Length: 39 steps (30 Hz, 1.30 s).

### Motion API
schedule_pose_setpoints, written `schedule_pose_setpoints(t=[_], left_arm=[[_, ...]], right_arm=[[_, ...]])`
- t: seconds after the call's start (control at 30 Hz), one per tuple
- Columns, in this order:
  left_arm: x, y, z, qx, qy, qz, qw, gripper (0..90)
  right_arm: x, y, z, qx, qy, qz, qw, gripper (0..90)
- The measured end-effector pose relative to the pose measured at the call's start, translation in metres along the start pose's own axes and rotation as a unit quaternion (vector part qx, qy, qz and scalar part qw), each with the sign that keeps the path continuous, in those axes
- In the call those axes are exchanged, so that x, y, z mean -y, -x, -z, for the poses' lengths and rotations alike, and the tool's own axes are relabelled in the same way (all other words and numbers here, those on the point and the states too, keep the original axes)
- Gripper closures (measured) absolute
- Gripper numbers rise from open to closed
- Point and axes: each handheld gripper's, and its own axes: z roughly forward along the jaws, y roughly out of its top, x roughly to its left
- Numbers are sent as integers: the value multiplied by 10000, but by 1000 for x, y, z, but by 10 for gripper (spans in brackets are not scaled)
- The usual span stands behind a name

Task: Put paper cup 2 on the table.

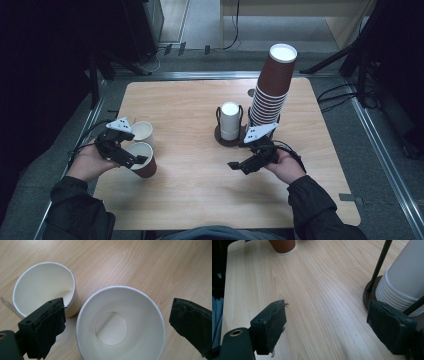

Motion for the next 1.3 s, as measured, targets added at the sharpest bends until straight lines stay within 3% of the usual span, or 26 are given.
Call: schedule_pose_setpoints(t=[0.4, 0.5, 0.63, 0.73, 1.1, 1.3], left_arm=[[-21, 5, -6, 153, 107, 62, 9998, 9], [-27, 7, -7, 316, 270, 104, 9991, 9], [-35, 12, -10, 288, 319, 124, 9990, 9], [-40, 15, -13, 498, 487, 183, 9974, 9], [-65, 36, -37, 402, 282, -91, 9988, 12], [-80, 53, -53, 430, 235, -329, 9983, 12]], right_arm=[[6, -1, 5, 76, 1, -51, 10000, 160], [7, -1, 7, 95, 11, -88, 9999, 160], [7, -1, 7, 118, 22, -68, 9999, 160], [7, -2, 7, 109, 4, -66, 9999, 160], [9, -3, 9, 148, -4, -82, 9999, 160], [10, -4, 9, 152, -9, -85, 9998, 160]])
